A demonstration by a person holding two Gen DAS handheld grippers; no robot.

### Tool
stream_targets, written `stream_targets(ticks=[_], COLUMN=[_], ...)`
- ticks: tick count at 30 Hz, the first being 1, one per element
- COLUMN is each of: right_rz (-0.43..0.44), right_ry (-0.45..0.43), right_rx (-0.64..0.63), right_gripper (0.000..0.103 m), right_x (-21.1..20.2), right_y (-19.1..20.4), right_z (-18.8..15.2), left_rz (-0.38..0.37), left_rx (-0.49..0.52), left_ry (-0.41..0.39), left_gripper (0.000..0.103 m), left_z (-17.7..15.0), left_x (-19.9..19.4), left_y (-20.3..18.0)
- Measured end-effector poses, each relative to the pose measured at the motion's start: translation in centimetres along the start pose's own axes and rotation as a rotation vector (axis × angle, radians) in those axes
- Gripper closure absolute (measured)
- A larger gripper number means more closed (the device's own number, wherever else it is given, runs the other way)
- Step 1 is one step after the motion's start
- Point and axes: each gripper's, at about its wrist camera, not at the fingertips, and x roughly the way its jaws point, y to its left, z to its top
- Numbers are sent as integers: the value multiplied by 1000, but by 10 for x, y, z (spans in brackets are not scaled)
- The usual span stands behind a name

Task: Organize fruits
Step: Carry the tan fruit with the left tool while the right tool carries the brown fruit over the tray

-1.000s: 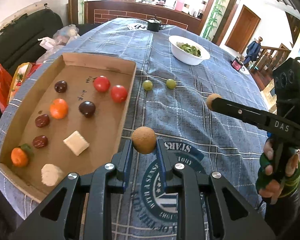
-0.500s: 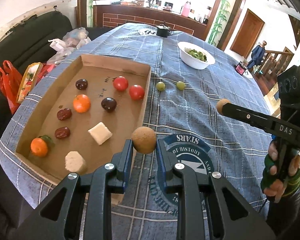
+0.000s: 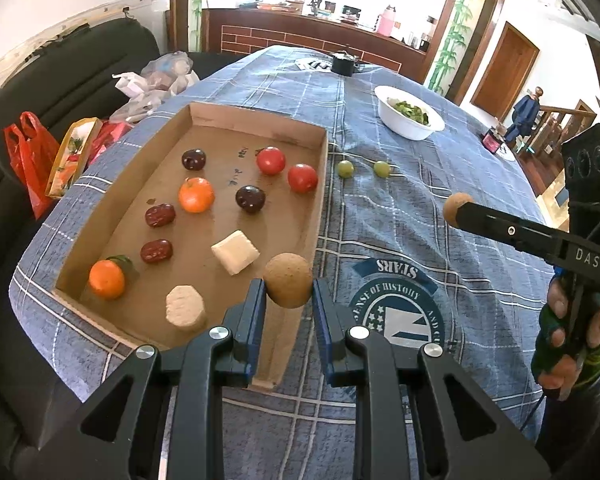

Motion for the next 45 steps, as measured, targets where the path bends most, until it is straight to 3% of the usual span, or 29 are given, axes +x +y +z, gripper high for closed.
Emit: stream_targets(ticks=[16,45], right_rz=[31,47], right_ry=[23,56], right_rx=[-37,-50], right_gripper=[75,75], right_x=[12,36], right_y=[18,31], right_z=[1,13], left_rz=[30,19], left_rx=[-36,-63], left_ry=[-6,-13], left_gripper=[82,82], left_z=[-4,-1], left_x=[-7,-7], left_y=[22,40])
